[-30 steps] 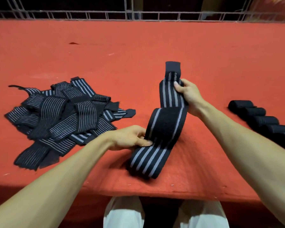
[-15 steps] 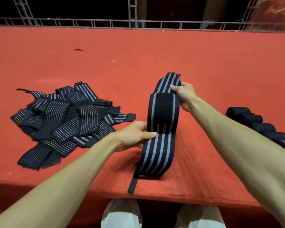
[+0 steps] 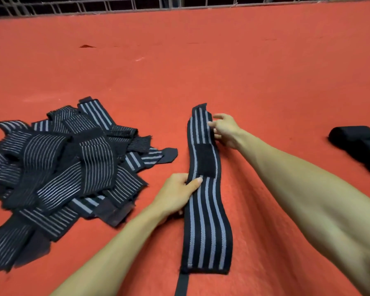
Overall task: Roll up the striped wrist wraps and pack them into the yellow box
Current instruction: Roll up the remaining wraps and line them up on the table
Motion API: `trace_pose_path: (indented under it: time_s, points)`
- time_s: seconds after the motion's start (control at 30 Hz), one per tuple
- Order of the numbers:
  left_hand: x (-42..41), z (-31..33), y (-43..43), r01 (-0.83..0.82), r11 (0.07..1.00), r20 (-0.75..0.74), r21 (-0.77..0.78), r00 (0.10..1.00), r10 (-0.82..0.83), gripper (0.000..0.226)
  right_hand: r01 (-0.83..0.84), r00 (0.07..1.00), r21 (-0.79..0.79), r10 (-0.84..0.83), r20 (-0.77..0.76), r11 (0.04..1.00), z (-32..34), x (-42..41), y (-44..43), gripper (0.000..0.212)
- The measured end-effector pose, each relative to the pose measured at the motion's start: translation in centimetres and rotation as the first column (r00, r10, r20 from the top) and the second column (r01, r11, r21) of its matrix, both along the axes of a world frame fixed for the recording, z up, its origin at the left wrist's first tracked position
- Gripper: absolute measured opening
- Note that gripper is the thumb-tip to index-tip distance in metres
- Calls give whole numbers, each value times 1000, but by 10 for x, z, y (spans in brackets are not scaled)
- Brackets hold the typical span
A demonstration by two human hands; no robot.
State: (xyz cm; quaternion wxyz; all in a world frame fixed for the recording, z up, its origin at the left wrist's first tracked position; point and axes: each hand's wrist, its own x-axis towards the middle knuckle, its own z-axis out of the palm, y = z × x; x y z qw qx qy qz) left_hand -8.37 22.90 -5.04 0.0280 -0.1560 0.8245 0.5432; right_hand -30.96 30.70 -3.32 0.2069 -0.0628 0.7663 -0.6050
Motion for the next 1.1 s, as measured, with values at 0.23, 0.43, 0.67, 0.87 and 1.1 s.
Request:
trace_pose_path:
  time_s: [0.23, 0.43, 0.67, 0.87, 1.1]
  points:
    - [9, 4, -1, -20, 992, 37, 121, 999, 16, 15, -26, 919, 481, 210, -333, 876, 5, 41, 29, 48]
    - [53, 34, 10, 37, 976, 169, 215, 983, -75, 19, -52, 908, 644, 304, -287, 763, 10, 117, 70, 49]
    - [98, 39, 23, 112, 951, 204, 288, 963, -175, 31, -319, 948, 355, 293, 128, 878, 28, 181, 86, 30]
    - [105, 36, 47, 91, 947, 116, 307, 984, -132, 21, -152, 988, 261, 150, 30, 953, 31, 182, 104, 31]
    - [102, 38, 29, 227, 856, 203, -465, 968, -147, 29, -6, 927, 737, 281, -250, 676, 18, 183, 104, 35]
